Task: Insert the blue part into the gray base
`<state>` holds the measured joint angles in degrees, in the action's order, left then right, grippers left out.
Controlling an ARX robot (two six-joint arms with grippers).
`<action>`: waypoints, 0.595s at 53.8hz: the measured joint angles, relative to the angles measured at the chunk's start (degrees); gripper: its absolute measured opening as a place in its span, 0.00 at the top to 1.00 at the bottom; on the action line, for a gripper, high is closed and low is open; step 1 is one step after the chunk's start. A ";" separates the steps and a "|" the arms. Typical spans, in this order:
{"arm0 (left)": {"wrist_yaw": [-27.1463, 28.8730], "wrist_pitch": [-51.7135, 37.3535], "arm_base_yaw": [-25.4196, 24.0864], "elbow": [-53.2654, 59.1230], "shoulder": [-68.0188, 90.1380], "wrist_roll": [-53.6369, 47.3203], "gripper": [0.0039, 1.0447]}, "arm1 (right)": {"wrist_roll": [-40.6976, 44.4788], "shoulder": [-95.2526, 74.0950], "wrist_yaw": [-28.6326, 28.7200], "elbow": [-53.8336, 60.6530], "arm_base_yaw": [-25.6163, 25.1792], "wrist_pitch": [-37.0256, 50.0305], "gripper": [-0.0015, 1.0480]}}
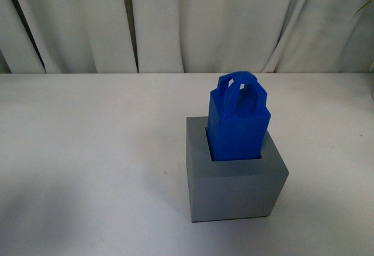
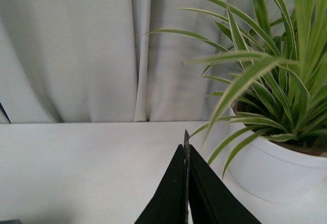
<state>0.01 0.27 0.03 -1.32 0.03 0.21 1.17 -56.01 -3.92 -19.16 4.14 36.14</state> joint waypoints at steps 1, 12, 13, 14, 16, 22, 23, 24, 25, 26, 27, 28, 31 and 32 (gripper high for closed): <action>0.00 0.00 0.00 0.00 0.00 0.00 0.06 | -0.07 0.57 0.22 0.66 -0.17 0.15 0.98; 0.00 0.00 0.00 0.00 0.00 0.00 0.06 | -0.44 6.49 3.56 6.78 -4.02 0.39 0.98; 0.00 -0.02 0.00 0.00 0.00 0.00 0.06 | -0.44 7.04 3.63 7.28 -4.02 0.39 0.98; 0.00 -0.02 0.00 0.00 0.00 0.00 0.06 | -0.44 7.61 3.67 7.76 -4.02 0.35 0.98; 0.00 0.00 0.00 0.00 0.00 0.00 0.06 | -0.44 8.76 3.82 8.70 -4.02 0.20 0.98; 0.00 -0.02 0.00 0.00 0.00 0.00 0.06 | -0.46 13.18 3.80 11.61 -4.02 -1.29 0.98; 0.00 -0.02 0.00 0.00 0.00 0.00 0.06 | -0.46 13.75 3.80 11.93 -4.02 -1.53 0.98; 0.00 0.00 0.00 0.00 0.00 0.00 0.06 | -0.46 14.36 3.80 12.26 -4.02 -1.84 0.98; 0.00 -0.02 0.00 0.00 0.00 0.00 0.06 | -0.46 14.95 3.80 12.59 -4.02 -2.14 0.98; 0.00 0.00 0.00 0.00 0.00 0.02 0.06 | -0.46 15.54 3.80 12.90 -4.02 -2.47 0.98; 0.00 -0.02 0.00 0.00 0.00 0.00 0.06 | -0.44 16.13 3.82 13.18 -4.02 -2.80 0.98; 0.00 0.00 0.00 0.00 0.00 0.00 0.06 | -0.46 16.74 3.80 13.49 -4.02 -3.13 0.98; 0.00 -0.02 0.00 0.00 0.00 0.00 0.06 | -0.46 18.23 3.80 14.10 -4.02 -3.96 0.98; 0.00 -0.02 0.00 0.00 0.00 0.00 0.06 | -0.46 18.82 3.80 14.34 -4.02 -4.35 0.98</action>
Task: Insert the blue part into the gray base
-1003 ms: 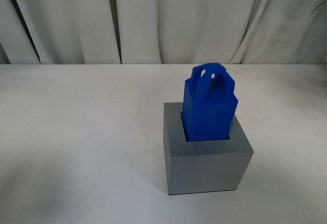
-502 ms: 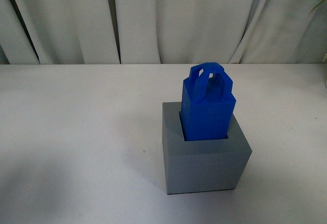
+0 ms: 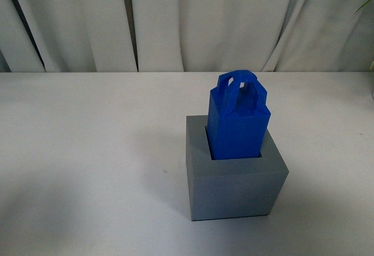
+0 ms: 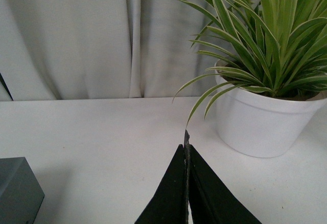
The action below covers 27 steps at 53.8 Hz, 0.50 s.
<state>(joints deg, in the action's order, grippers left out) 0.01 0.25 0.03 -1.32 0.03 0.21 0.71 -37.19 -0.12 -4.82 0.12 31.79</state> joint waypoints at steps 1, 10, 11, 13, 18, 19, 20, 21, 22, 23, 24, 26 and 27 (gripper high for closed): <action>0.00 0.02 0.00 0.00 0.00 0.00 0.06 | 0.00 0.57 0.02 0.17 0.00 -0.35 0.98; 0.00 0.00 0.00 0.00 0.00 0.02 0.06 | 0.00 5.31 0.02 1.60 0.00 -3.50 0.98; 0.00 0.02 0.00 0.00 0.00 0.00 0.06 | 0.00 5.88 0.02 1.75 0.00 -3.89 0.98; 0.00 0.00 0.00 0.00 0.00 0.00 0.06 | 0.00 6.71 0.02 1.99 0.00 -4.52 0.98; 0.00 0.02 0.00 0.00 0.00 0.00 0.06 | -0.02 9.03 0.02 3.52 0.00 -4.81 0.98; 0.00 0.00 0.00 0.00 0.00 0.00 0.06 | -0.02 9.20 0.02 3.82 0.00 -4.50 0.98; 0.00 0.00 0.00 0.00 0.00 0.00 0.06 | -0.02 9.57 0.02 4.26 0.00 -4.44 0.98; 0.00 0.00 0.00 0.00 0.00 0.02 0.06 | -0.04 9.90 0.02 4.55 0.00 -4.66 0.98; 0.00 0.00 0.00 0.00 0.00 0.00 0.06 | -0.02 10.08 0.02 4.55 0.00 -4.90 0.98; 0.00 0.00 0.00 0.00 0.00 0.00 0.06 | -0.04 10.51 0.04 4.55 0.00 -5.38 0.98; 0.00 0.00 0.00 0.00 0.00 0.02 0.06 | -0.04 10.69 0.02 4.55 0.00 -5.55 0.98; 0.00 0.00 0.00 0.00 0.00 0.00 0.06 | -0.07 11.67 0.04 4.55 0.00 -6.60 0.98; 0.00 0.00 0.00 0.00 0.00 0.00 0.06 | -0.07 11.98 0.04 4.55 0.00 -6.91 0.98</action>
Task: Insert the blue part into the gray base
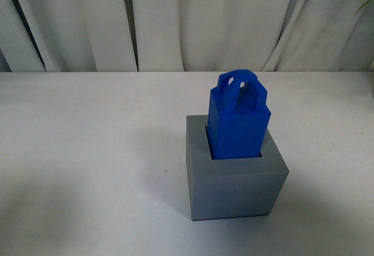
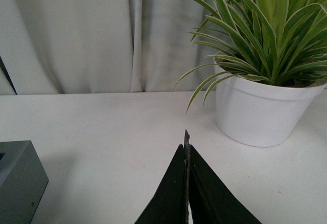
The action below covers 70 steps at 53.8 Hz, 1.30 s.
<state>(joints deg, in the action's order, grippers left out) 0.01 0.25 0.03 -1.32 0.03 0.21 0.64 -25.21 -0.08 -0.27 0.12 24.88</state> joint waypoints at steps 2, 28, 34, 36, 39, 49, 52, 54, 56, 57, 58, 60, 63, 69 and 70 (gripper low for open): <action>0.00 0.02 0.00 0.00 0.00 0.02 0.06 | 0.00 1.20 0.00 0.00 0.00 -1.03 0.98; 0.00 0.00 0.00 0.00 0.00 0.00 0.06 | 0.00 13.29 0.13 0.00 0.00 -12.76 0.98; 0.00 0.00 0.00 0.00 0.00 0.00 0.06 | 0.00 15.17 0.15 0.00 0.00 -14.62 0.98; 0.00 0.00 0.00 0.00 0.00 0.00 0.06 | -0.02 18.36 0.15 -0.09 0.00 -18.93 0.98; 0.02 0.00 0.00 0.00 0.00 0.00 0.06 | 0.00 22.71 0.20 -0.07 0.00 -24.15 0.98; 0.00 0.02 0.00 0.00 0.00 0.02 0.06 | 0.04 24.90 0.22 -0.07 0.00 -24.76 0.98; 0.00 0.02 0.00 0.00 0.00 0.00 0.06 | 0.02 24.92 0.20 -0.07 0.00 -24.76 0.90; 0.00 0.02 0.00 0.00 0.00 0.00 0.06 | 0.00 24.94 0.20 -0.07 0.00 -24.74 0.84; 0.00 0.02 0.00 0.00 0.00 0.02 0.06 | 0.00 24.94 0.20 -0.07 0.00 -24.76 0.75; 0.00 0.00 0.00 0.00 0.00 0.00 0.06 | 0.00 24.96 0.20 -0.07 0.00 -24.76 0.72; 0.00 0.02 0.00 0.00 0.00 0.00 0.06 | 0.00 24.96 0.20 -0.07 0.00 -24.76 0.68; 0.00 0.00 0.00 0.00 0.00 0.02 0.06 | 0.00 24.96 0.20 -0.07 0.00 -24.76 0.63; 0.00 0.00 0.00 0.00 0.00 0.00 0.06 | 0.00 24.96 0.20 -0.07 0.00 -24.76 0.51; 0.00 0.00 0.00 0.00 0.00 0.00 0.06 | 0.00 24.96 0.20 -0.07 0.00 -24.76 0.26; 0.00 0.02 0.00 0.00 0.00 0.02 0.06 | 0.00 24.96 0.20 -0.07 0.00 -24.76 0.22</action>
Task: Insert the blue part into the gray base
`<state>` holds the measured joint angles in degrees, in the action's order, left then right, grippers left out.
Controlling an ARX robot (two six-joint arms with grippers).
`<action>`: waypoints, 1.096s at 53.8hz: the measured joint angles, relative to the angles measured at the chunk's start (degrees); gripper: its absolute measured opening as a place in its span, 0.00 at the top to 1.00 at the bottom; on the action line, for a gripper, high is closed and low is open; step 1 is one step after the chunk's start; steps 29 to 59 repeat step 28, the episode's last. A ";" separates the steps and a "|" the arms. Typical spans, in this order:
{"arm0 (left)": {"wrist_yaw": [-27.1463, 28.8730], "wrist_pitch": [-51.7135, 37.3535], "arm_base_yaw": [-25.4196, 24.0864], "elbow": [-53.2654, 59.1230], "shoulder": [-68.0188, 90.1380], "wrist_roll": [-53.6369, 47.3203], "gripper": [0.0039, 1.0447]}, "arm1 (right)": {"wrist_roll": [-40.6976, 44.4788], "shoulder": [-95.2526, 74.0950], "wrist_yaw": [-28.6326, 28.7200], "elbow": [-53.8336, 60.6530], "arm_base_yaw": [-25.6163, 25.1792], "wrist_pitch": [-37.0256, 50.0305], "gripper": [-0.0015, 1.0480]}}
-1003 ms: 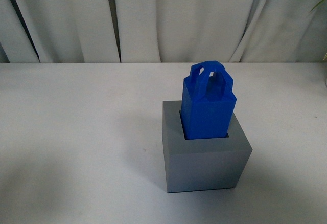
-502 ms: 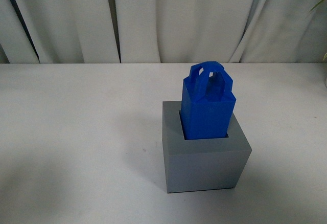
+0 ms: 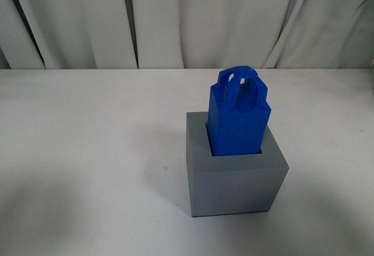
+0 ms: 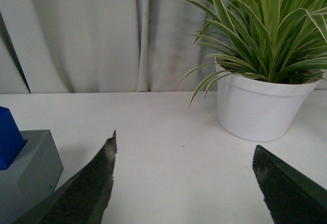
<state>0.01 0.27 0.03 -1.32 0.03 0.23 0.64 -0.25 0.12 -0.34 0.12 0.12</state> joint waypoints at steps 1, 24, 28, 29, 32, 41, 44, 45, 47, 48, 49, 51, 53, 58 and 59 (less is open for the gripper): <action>0.00 -0.02 0.00 0.00 0.00 -0.02 0.06 | 0.00 0.00 0.00 0.00 0.00 0.00 0.17; 0.00 -0.02 0.00 0.00 0.00 -0.02 0.06 | -0.04 0.00 0.00 0.00 0.00 0.00 0.07; 0.00 -0.02 0.00 0.00 0.00 -0.02 0.06 | -0.04 0.00 0.00 0.00 0.00 0.00 0.07; 0.00 -0.02 0.00 0.00 0.00 -0.02 0.06 | -0.04 0.00 0.00 0.00 0.00 0.00 0.07; 0.00 -0.02 0.00 0.00 0.00 -0.02 0.06 | -0.04 0.00 0.00 0.00 0.00 0.00 0.07; 0.00 -0.02 0.00 0.00 0.00 -0.02 0.06 | -0.04 0.00 0.00 0.00 0.00 0.00 0.07; 0.00 -0.02 0.00 0.00 0.00 -0.02 0.06 | -0.04 0.00 0.00 0.00 0.00 0.00 0.07; 0.00 -0.02 0.00 0.00 0.00 -0.02 0.06 | -0.04 0.00 0.00 0.00 0.00 0.00 0.07; 0.00 -0.02 0.00 0.00 0.00 -0.02 0.06 | -0.04 0.00 0.00 0.00 0.00 0.00 0.07; 0.00 -0.02 0.00 0.00 0.00 -0.02 0.06 | -0.04 0.00 0.00 0.00 0.00 0.00 0.07; 0.00 -0.02 0.00 0.00 0.00 -0.02 0.06 | -0.04 0.00 0.00 0.00 0.00 0.00 0.07; 0.00 -0.02 0.00 0.00 0.00 -0.02 0.06 | -0.04 0.00 0.00 0.00 0.00 0.00 0.07; 0.00 -0.02 0.00 0.00 0.00 -0.02 0.06 | -0.04 0.00 0.00 0.00 0.00 0.00 0.07; 0.00 -0.02 0.00 0.00 0.00 -0.02 0.06 | -0.04 0.00 0.00 0.00 0.00 0.00 0.07; 0.00 -0.02 0.00 0.00 0.00 -0.02 0.06 | -0.04 0.00 0.00 0.00 0.00 0.00 0.07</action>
